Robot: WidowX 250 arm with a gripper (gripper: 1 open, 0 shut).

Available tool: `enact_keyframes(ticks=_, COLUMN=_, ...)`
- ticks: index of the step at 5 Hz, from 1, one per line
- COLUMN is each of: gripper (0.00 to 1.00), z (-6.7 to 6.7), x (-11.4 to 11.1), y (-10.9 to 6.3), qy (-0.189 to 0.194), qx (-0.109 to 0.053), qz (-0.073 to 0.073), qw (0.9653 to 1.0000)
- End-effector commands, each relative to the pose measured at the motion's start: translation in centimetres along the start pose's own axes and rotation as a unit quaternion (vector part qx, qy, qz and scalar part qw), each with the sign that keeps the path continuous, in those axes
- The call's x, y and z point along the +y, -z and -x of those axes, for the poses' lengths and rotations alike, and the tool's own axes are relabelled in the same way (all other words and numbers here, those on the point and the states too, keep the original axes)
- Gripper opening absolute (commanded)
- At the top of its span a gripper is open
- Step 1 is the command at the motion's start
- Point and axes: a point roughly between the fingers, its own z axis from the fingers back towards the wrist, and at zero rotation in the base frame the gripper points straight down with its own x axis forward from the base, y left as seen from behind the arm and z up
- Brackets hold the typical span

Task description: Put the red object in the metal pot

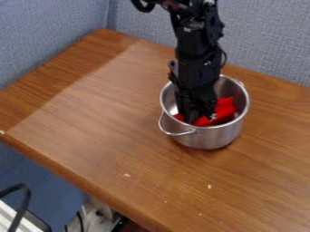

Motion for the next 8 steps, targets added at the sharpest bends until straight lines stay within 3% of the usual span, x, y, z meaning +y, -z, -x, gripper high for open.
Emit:
enact_keyframes(ticks=1, gripper=0.0, z=-0.1, x=0.4, y=-2.8, qy=-0.033, qx=-0.025, qz=-0.018, qw=0.999)
enact_keyframes(ticks=2, gripper=0.0, z=0.0, x=0.4, y=-5.9, qy=-0.065, qx=-0.051, qz=-0.031, qw=0.9961)
enact_keyframes(ticks=3, gripper=0.0, z=-0.7, x=0.7, y=-7.3, qy=-0.073, qx=-0.07, qz=-0.033, qw=0.9944)
enact_keyframes(ticks=5, gripper=0.0, z=-2.2, x=-0.4, y=-4.6, qy=-0.078, qx=-0.068, qz=-0.025, qw=0.9944)
enact_keyframes(ticks=6, gripper=0.0, z=-2.6, x=0.3, y=-4.0, qy=-0.06, qx=-0.068, qz=-0.019, qw=0.9957)
enact_keyframes(ticks=7, gripper=1.0, z=-3.3, x=0.8, y=-3.5, qy=-0.039, qx=-0.071, qz=-0.014, qw=0.9966)
enact_keyframes(ticks=8, gripper=0.0, z=-3.8, x=1.4, y=-2.5, qy=-0.026, qx=-0.073, qz=-0.013, qw=0.9969)
